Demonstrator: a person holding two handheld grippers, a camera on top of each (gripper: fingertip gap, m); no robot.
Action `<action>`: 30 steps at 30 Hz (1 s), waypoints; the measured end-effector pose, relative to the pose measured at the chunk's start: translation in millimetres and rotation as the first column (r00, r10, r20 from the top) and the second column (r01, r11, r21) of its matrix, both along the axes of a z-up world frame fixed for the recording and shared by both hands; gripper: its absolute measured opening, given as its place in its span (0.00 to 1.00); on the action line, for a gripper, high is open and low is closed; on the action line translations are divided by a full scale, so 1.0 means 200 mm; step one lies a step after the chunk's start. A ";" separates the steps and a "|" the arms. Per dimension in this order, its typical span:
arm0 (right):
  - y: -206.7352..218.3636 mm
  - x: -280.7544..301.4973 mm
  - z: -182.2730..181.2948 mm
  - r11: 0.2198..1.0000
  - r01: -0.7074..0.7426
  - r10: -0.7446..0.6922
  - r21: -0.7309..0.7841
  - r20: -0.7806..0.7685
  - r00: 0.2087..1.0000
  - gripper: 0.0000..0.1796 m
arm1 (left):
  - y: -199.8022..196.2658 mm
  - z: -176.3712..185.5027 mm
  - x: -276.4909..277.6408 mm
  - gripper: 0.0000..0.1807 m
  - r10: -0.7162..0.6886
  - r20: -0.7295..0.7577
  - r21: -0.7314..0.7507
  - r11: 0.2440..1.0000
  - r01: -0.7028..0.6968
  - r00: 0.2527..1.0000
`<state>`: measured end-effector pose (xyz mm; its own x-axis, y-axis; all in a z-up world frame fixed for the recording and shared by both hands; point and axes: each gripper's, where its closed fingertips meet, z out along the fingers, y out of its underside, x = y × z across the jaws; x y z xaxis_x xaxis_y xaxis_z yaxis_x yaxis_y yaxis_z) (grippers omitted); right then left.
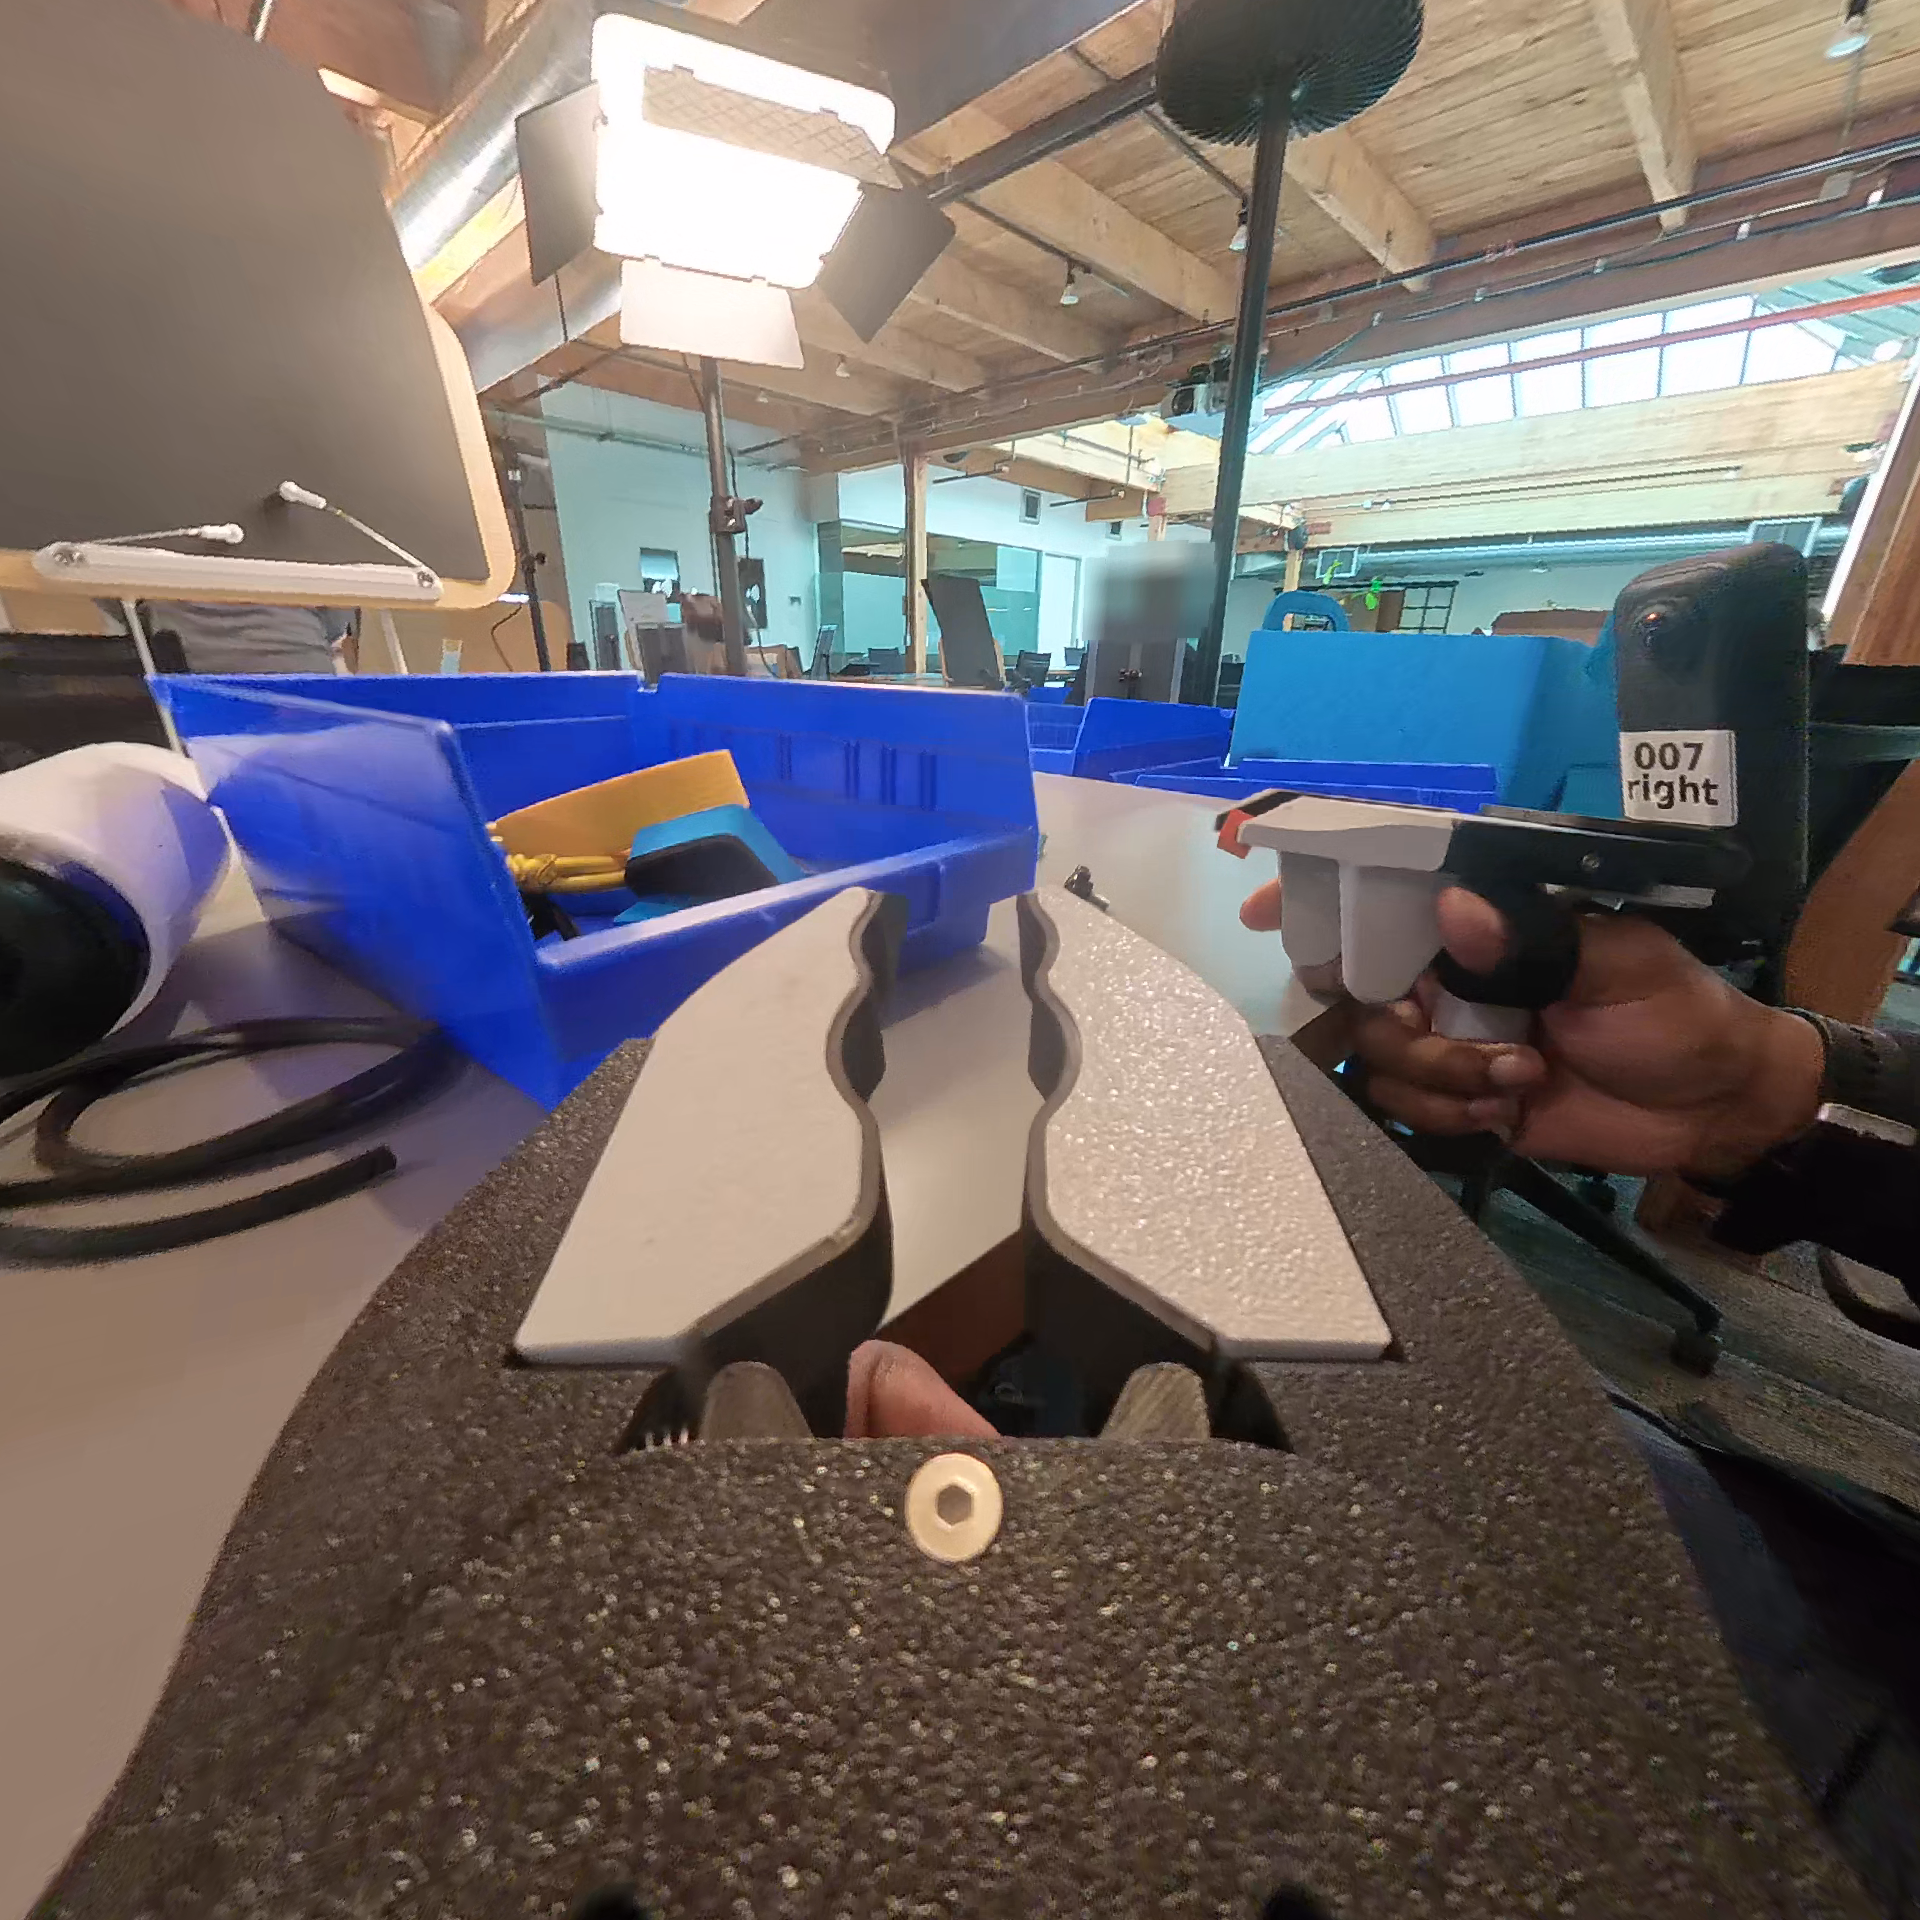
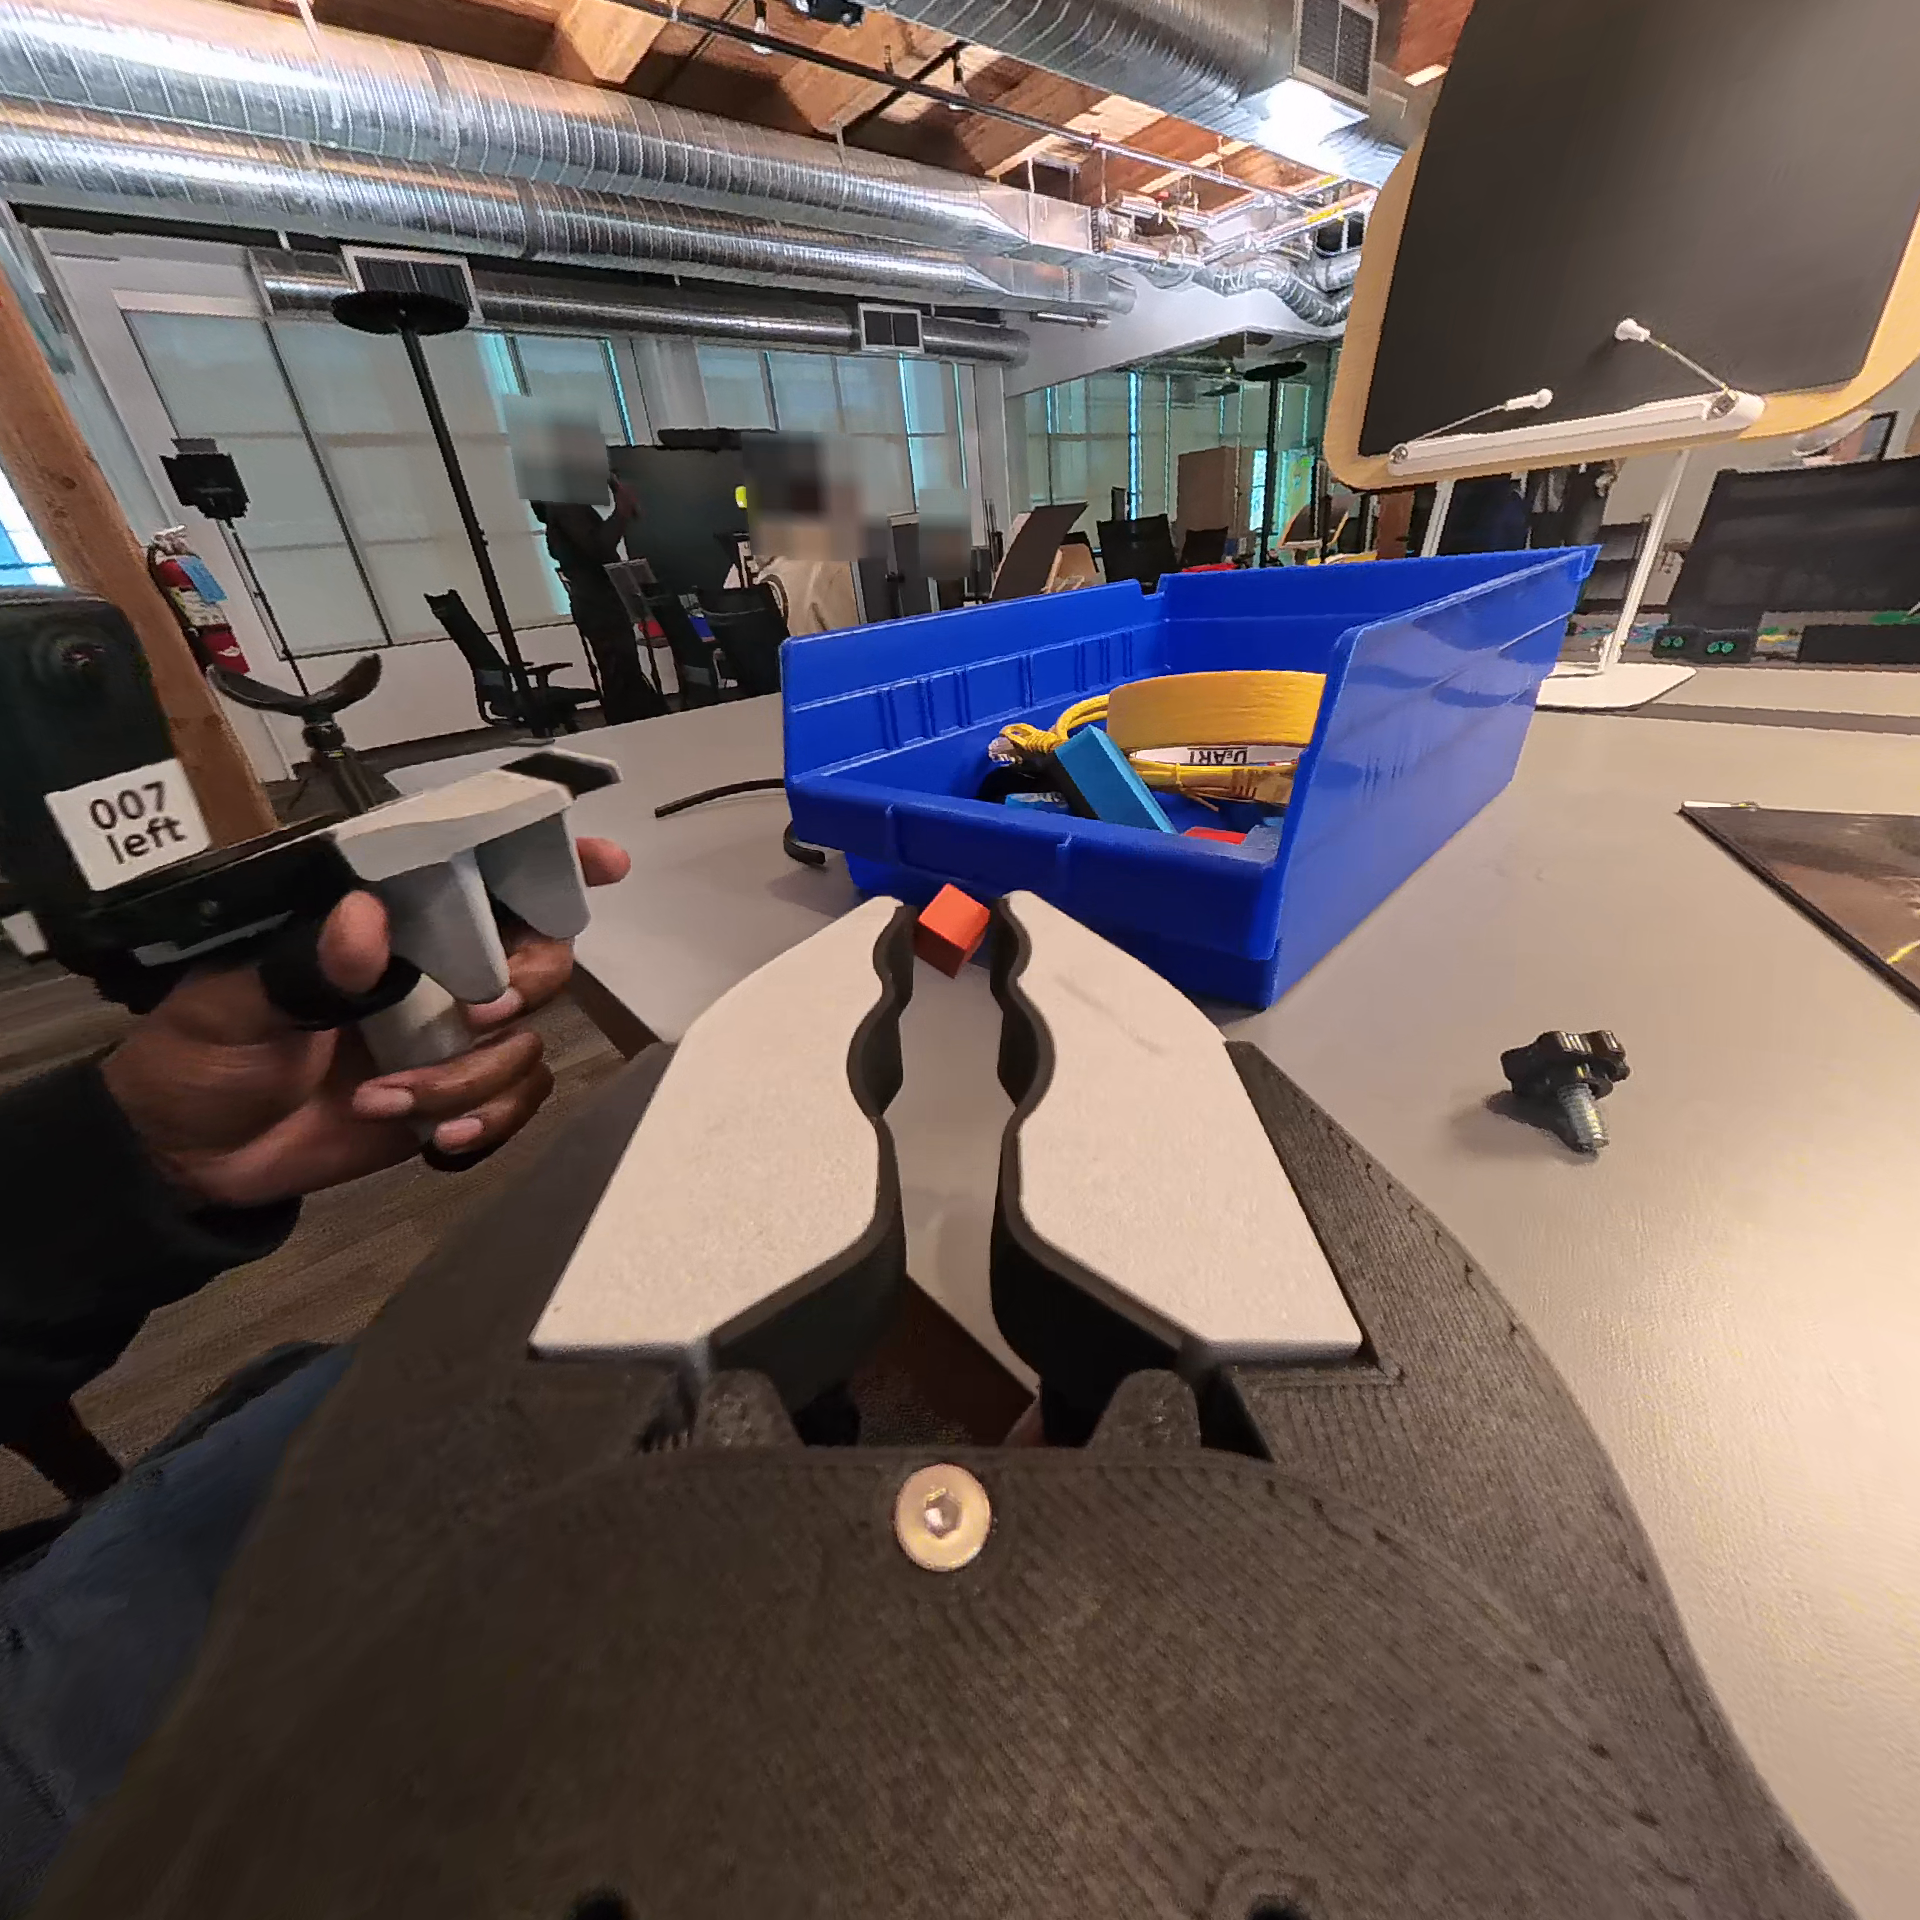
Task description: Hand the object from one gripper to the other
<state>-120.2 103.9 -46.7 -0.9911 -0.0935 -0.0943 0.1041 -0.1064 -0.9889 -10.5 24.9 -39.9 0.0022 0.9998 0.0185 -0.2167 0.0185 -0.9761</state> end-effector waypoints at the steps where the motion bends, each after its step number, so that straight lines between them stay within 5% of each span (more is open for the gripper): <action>1: 0.01 0.01 0.00 1.000 0.001 -0.001 -0.002 -0.007 1.000 0.07 | 0.01 0.01 -0.01 0.13 -0.007 -0.010 -0.008 1.000 0.007 1.000; 15: 0.24 -0.05 -0.01 0.993 0.117 -0.117 0.002 -0.041 0.992 0.07 | 0.12 0.00 -0.26 0.13 -0.182 0.018 0.058 0.982 0.181 0.983; 30: 0.28 -0.04 -0.03 0.988 0.155 -0.154 0.016 -0.048 0.987 0.07 | 0.07 -0.02 -0.32 0.08 -0.135 0.097 0.138 0.983 0.121 0.986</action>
